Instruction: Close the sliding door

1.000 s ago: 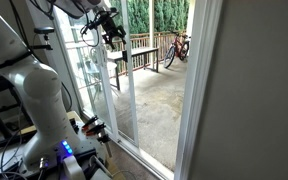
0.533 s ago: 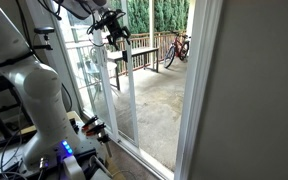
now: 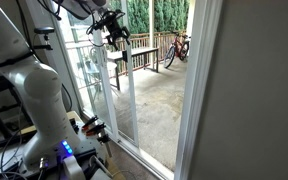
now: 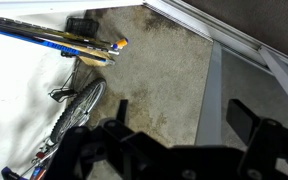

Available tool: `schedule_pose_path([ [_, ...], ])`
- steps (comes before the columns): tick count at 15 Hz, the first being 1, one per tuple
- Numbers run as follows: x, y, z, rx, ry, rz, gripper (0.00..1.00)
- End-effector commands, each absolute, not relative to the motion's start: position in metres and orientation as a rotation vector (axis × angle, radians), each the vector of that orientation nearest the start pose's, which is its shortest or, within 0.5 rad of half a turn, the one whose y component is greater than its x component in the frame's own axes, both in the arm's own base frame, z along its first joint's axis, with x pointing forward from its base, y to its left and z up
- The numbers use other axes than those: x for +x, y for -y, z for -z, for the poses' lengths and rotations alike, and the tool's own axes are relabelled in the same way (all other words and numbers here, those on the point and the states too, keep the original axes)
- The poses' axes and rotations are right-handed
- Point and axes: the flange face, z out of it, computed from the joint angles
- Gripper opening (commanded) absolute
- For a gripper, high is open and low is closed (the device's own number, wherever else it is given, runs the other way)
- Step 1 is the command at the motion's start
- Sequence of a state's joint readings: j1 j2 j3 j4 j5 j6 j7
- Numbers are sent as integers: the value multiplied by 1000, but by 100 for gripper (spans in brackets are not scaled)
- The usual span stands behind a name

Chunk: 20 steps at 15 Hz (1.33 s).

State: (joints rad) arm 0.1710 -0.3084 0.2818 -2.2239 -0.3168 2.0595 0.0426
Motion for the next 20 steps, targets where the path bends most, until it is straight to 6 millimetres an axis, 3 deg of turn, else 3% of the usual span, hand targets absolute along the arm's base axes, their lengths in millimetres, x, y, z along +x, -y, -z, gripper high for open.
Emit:
schedule_pose_path([
  [1, 436, -201, -490, -3322, 920, 353, 100],
  [9, 446, -195, -440, -3276, 994, 329, 100],
  [16, 432, -194, -398, -3159, 1120, 539, 100],
  [20, 426, -193, -385, -3103, 1195, 651, 100],
])
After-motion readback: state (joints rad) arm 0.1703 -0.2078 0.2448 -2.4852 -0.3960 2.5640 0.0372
